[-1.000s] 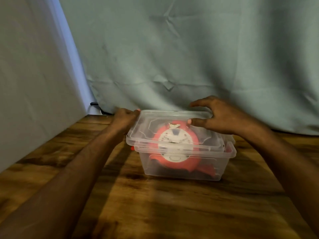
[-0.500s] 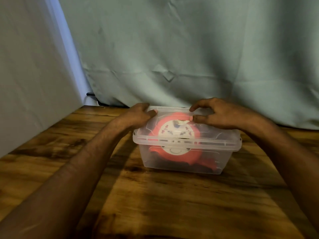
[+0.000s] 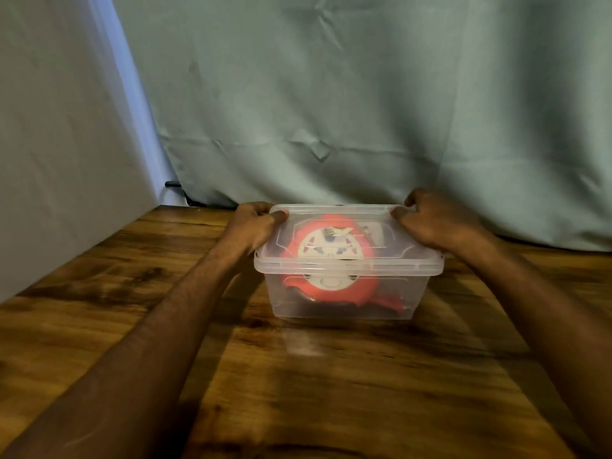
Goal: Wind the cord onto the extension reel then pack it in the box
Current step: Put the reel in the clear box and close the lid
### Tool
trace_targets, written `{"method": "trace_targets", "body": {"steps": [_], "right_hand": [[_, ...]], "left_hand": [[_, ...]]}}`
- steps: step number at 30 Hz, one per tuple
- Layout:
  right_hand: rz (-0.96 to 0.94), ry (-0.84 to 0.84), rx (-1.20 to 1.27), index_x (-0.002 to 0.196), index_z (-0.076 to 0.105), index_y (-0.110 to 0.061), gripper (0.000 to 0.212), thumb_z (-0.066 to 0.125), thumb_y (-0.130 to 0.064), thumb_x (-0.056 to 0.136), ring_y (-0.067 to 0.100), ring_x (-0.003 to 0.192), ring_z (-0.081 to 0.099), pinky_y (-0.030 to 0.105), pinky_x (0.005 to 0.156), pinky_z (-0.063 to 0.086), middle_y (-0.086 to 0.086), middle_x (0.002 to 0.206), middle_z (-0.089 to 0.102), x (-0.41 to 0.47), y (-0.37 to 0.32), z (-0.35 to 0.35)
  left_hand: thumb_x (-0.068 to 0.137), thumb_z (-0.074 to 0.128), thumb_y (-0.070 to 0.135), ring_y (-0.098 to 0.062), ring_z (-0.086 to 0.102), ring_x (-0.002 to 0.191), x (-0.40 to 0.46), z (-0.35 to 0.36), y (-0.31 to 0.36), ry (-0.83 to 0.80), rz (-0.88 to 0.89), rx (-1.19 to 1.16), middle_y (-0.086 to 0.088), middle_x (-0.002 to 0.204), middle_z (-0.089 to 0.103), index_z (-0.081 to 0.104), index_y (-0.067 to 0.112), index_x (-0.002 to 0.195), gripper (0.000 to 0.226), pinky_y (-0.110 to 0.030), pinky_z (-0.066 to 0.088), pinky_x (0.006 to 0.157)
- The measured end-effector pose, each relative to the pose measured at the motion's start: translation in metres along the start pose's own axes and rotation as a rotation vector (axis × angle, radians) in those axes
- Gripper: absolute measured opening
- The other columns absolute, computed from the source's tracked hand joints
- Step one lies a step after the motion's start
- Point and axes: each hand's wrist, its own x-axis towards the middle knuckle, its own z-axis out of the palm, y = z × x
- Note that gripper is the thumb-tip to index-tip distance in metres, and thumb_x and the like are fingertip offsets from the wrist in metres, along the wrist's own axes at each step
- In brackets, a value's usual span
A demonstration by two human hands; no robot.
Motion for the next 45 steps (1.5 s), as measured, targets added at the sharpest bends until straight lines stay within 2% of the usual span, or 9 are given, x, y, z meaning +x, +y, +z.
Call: {"method": "trace_targets", "body": {"steps": [3, 7, 16, 24, 30, 34, 38, 41, 45], "right_hand": [[0.099, -0.205, 0.114, 0.109, 0.065, -0.013, 0.057, 0.044, -0.064, 0.096, 0.023, 0.074, 0.067, 0.031, 0.059, 0.053, 0.005, 0.091, 0.068, 0.004, 0.005, -0.001], [0.148, -0.180, 0.244, 0.084, 0.069, -0.017, 0.061, 0.060, -0.077, 0.079, 0.017, 0.054, 0.068, 0.020, 0.042, 0.045, 0.000, 0.072, 0.071, 0.004, 0.006, -0.001], [0.283, -0.347, 0.673, 0.092, 0.070, -0.015, 0.059, 0.074, -0.070, 0.072, 0.018, 0.035, 0.061, 0.022, 0.035, 0.042, 0.006, 0.054, 0.069, -0.004, 0.009, 0.007], [0.127, 0.011, 0.007, 0.080, 0.067, -0.017, 0.088, 0.047, -0.100, 0.056, 0.025, 0.071, 0.066, 0.035, 0.070, 0.054, 0.003, 0.075, 0.069, -0.003, 0.005, -0.007], [0.070, 0.238, -0.359, 0.082, 0.053, -0.020, 0.063, 0.047, -0.082, 0.082, 0.023, 0.072, 0.051, 0.033, 0.065, 0.040, -0.001, 0.068, 0.048, -0.015, -0.006, -0.010], [-0.068, 0.523, -0.564, 0.092, 0.068, -0.016, 0.032, 0.060, -0.047, 0.093, 0.025, 0.076, 0.064, 0.030, 0.059, 0.033, 0.005, 0.081, 0.065, -0.024, -0.018, -0.004], [-0.035, 0.440, -0.544, 0.099, 0.068, -0.016, 0.031, 0.055, -0.044, 0.097, 0.024, 0.074, 0.058, 0.031, 0.061, 0.032, 0.003, 0.079, 0.059, -0.025, -0.020, -0.007], [-0.010, 0.377, -0.495, 0.097, 0.067, -0.018, 0.030, 0.056, -0.046, 0.095, 0.021, 0.068, 0.045, 0.032, 0.062, 0.033, -0.002, 0.063, 0.034, -0.022, -0.016, -0.010], [0.021, 0.167, -0.298, 0.079, 0.055, -0.024, 0.036, 0.064, -0.059, 0.086, 0.017, 0.067, 0.051, 0.033, 0.064, 0.041, -0.004, 0.067, 0.049, -0.012, -0.007, -0.022]], "left_hand": [[0.099, 0.066, 0.028, -0.013, 0.069, 0.081, 0.001, 0.000, -0.001, -0.002, -0.014, -0.007, -0.007, 0.114, 0.075, 0.071, 0.011, 0.127, 0.033, -0.022, 0.054, 0.061], [0.099, 0.066, 0.030, -0.010, 0.068, 0.079, 0.003, 0.000, -0.003, 0.000, -0.003, 0.018, -0.006, 0.114, 0.074, 0.071, 0.012, 0.127, 0.034, -0.020, 0.051, 0.058], [0.099, 0.066, 0.025, -0.017, 0.071, 0.090, 0.008, -0.001, -0.002, -0.020, 0.023, -0.029, -0.008, 0.125, 0.074, 0.069, 0.012, 0.134, 0.037, -0.024, 0.057, 0.075], [0.096, 0.071, 0.024, -0.003, 0.066, 0.078, 0.015, -0.001, -0.002, -0.040, 0.012, -0.099, 0.001, 0.115, 0.069, 0.065, 0.013, 0.139, 0.044, -0.005, 0.049, 0.050], [0.096, 0.071, 0.030, -0.002, 0.066, 0.077, 0.018, -0.002, -0.003, -0.053, 0.023, -0.007, 0.002, 0.118, 0.072, 0.066, 0.015, 0.137, 0.044, -0.009, 0.051, 0.053], [0.093, 0.068, 0.051, -0.012, 0.064, 0.070, 0.018, -0.006, 0.002, -0.009, -0.016, 0.265, -0.005, 0.114, 0.077, 0.074, 0.017, 0.124, 0.046, -0.024, 0.052, 0.063], [0.092, 0.056, 0.068, -0.018, 0.066, 0.063, 0.014, -0.008, 0.009, 0.022, 0.017, 0.647, -0.003, 0.080, 0.073, 0.078, 0.014, 0.103, 0.059, -0.025, 0.049, 0.055], [0.094, 0.053, 0.068, -0.029, 0.069, 0.090, 0.011, -0.004, 0.015, 0.103, 0.100, 0.859, -0.013, 0.103, 0.076, 0.074, 0.008, 0.111, 0.065, -0.036, 0.056, 0.077], [0.101, 0.052, 0.053, -0.038, 0.064, 0.111, 0.004, 0.003, 0.021, 0.201, 0.204, 1.033, -0.020, 0.119, 0.069, 0.065, 0.005, 0.116, 0.052, -0.042, 0.050, 0.087]]}}
